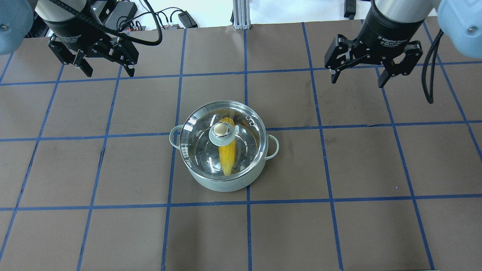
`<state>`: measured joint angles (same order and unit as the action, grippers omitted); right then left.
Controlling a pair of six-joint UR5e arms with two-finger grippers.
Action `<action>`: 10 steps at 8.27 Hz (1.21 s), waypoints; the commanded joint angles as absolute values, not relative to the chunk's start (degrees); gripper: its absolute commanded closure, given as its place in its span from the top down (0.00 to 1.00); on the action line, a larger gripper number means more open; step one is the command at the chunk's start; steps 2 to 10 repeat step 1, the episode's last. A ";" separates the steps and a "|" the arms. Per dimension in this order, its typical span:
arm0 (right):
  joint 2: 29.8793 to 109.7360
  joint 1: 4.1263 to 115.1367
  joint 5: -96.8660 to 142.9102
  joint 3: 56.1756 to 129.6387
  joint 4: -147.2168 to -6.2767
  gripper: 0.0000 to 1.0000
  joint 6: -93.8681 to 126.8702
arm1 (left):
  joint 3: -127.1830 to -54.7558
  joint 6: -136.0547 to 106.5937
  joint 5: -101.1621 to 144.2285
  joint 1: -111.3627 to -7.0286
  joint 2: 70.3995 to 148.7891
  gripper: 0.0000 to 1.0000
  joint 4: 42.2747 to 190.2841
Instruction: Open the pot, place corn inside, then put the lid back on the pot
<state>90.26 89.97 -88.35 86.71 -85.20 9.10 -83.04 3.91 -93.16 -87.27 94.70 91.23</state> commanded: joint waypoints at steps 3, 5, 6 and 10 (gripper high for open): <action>90.26 90.00 -88.33 86.92 -85.17 1.00 9.14 | -83.06 4.13 -93.16 -87.28 94.75 1.00 91.23; 90.26 90.00 -88.33 86.92 -85.17 1.00 9.14 | -83.06 4.13 -93.16 -87.28 94.75 1.00 91.23; 90.26 90.00 -88.33 86.92 -85.17 1.00 9.14 | -83.06 4.13 -93.16 -87.28 94.75 1.00 91.23; 90.26 90.00 -88.33 86.92 -85.17 1.00 9.14 | -83.06 4.13 -93.16 -87.28 94.75 1.00 91.23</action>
